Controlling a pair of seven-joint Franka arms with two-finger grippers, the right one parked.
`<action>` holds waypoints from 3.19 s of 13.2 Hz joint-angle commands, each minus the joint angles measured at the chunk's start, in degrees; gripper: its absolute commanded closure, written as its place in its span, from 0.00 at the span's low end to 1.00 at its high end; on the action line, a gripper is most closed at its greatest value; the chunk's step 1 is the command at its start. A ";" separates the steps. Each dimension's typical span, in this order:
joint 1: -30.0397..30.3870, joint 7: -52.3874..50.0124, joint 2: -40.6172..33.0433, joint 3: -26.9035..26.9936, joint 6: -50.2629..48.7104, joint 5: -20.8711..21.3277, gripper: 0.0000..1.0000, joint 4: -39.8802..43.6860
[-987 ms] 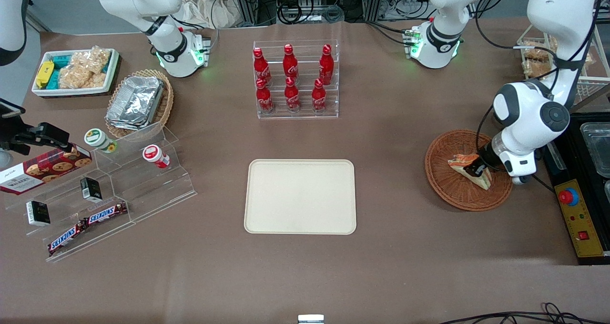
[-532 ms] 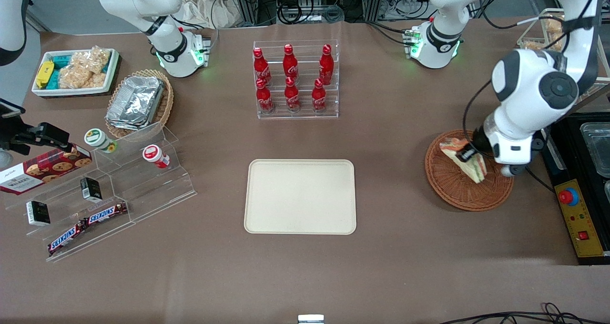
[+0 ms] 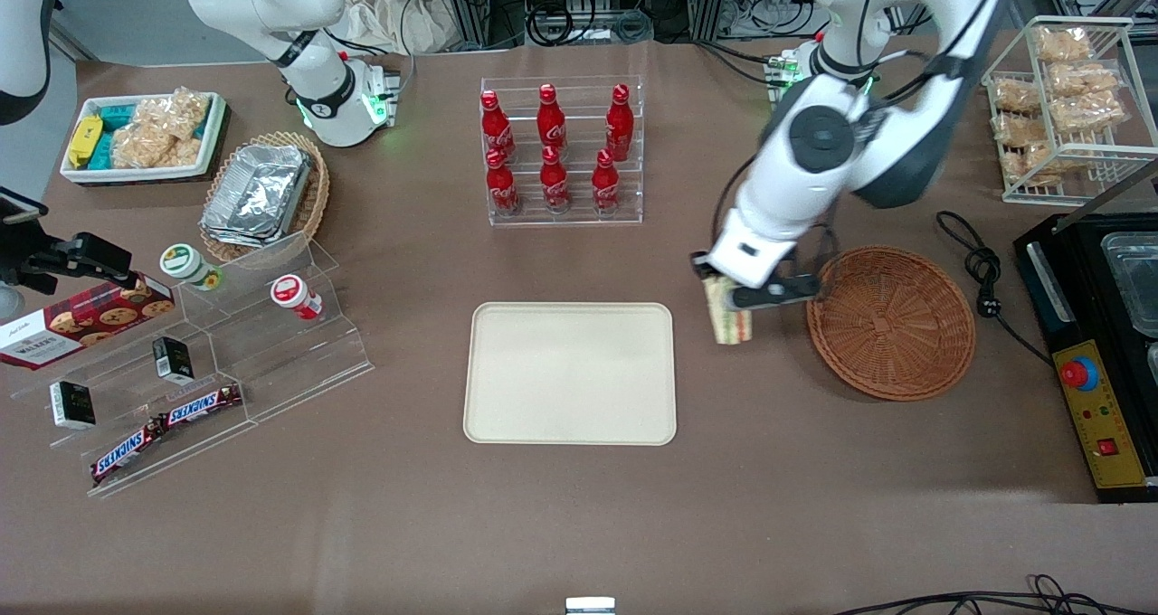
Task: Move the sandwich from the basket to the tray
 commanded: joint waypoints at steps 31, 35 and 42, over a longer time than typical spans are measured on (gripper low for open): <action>16.24 14.67 -0.81 -3.72 -42.20 2.21 0.01 30.57; 4.74 26.18 -11.34 18.33 -44.77 -5.45 0.01 26.38; -1.71 33.24 -15.06 29.19 -49.08 -7.39 0.01 25.84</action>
